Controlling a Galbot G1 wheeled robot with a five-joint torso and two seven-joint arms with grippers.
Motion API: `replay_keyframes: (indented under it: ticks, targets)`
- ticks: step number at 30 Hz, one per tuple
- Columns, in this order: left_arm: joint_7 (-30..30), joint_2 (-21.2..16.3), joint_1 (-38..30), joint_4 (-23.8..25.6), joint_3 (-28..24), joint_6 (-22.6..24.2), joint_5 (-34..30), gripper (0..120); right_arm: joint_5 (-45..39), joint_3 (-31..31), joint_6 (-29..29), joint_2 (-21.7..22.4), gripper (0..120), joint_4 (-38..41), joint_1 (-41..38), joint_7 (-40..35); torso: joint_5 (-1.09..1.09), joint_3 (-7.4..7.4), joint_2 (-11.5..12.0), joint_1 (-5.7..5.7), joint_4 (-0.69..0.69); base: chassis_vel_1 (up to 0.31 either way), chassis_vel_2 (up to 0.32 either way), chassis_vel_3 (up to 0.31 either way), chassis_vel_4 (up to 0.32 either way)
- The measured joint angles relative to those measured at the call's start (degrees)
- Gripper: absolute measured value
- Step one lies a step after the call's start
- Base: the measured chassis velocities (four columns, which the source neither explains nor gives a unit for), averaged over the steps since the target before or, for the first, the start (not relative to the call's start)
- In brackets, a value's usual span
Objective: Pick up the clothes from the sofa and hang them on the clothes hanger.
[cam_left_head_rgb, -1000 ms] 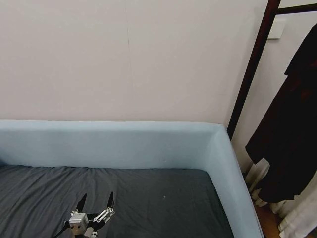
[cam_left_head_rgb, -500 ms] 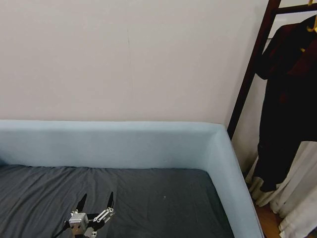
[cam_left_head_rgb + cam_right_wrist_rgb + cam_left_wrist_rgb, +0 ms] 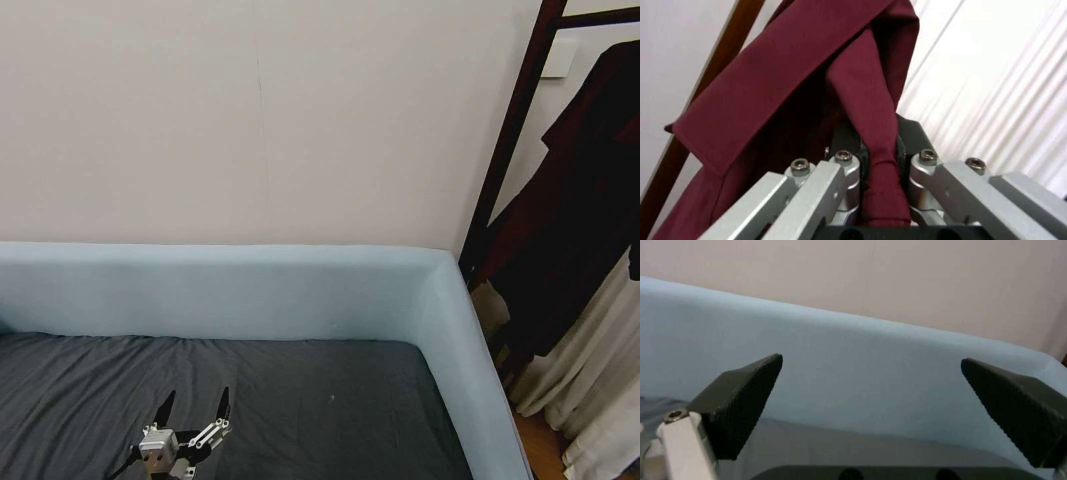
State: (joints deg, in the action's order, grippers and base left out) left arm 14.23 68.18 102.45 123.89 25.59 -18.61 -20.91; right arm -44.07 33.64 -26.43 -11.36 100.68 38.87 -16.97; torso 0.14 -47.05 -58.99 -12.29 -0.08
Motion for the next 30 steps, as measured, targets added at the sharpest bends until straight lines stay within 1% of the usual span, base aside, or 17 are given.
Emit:
replay_keyframes:
  ticks: [6, 10, 11, 14, 22, 25, 30]
  targets:
    - [0.0, 0.0, 0.0, 0.0, 0.0, 0.0, 0.0, 100, -3.2, 0.5, -3.4, 0.3, 7, 2.0, -0.1, -4.3, 0.01, 0.00, 0.0, 0.00, 0.00, 0.000, 0.000, 0.000, 0.000]
    - [0.0, 0.0, 0.0, 0.0, 0.0, 0.0, 0.0, 100, -7.0, 0.5, -6.8, 0.4, 7, 3.7, -1.8, -8.2, 0.01, 0.00, 0.0, 0.00, 0.00, 0.000, 0.000, 0.000, 0.000]
    - [0.0, 0.0, 0.0, 0.0, 0.0, 0.0, 0.0, 100, -7.0, 0.5, -6.8, 0.4, 7, 3.7, -1.8, -8.2, 0.01, 0.00, 0.0, 0.00, 0.00, 0.000, 0.000, 0.000, 0.000]
    - [0.0, 0.0, 0.0, 0.0, 0.0, 0.0, 0.0, 100, -10.8, 0.7, -8.8, 0.8, 7, 5.3, -2.2, -10.9, 0.01, 0.00, 0.0, 0.00, 0.00, 0.000, 0.000, 0.000, 0.000]
    - [0.0, 0.0, 0.0, 0.0, 0.0, 0.0, 0.0, 100, -16.9, 1.7, -9.4, 0.5, 7, 8.9, -2.6, -13.7, 0.01, 0.00, 0.0, 0.00, -0.02, 0.000, 0.000, 0.000, 0.000]
    - [0.0, 0.0, 0.0, 0.0, 0.0, 0.0, 0.0, 100, -19.3, 1.7, -10.8, 0.3, 7, 10.0, -2.9, -15.4, 0.00, 0.00, 0.0, 0.00, 0.00, 0.000, 0.000, 0.000, 0.000]
    - [0.0, 0.0, 0.0, 0.0, 0.0, 0.0, 0.0, 100, -25.5, 1.7, -13.4, 0.2, 7, 10.6, -4.0, -20.4, 0.00, 0.00, 0.0, 0.00, 0.00, 0.000, 0.000, 0.000, 0.000]
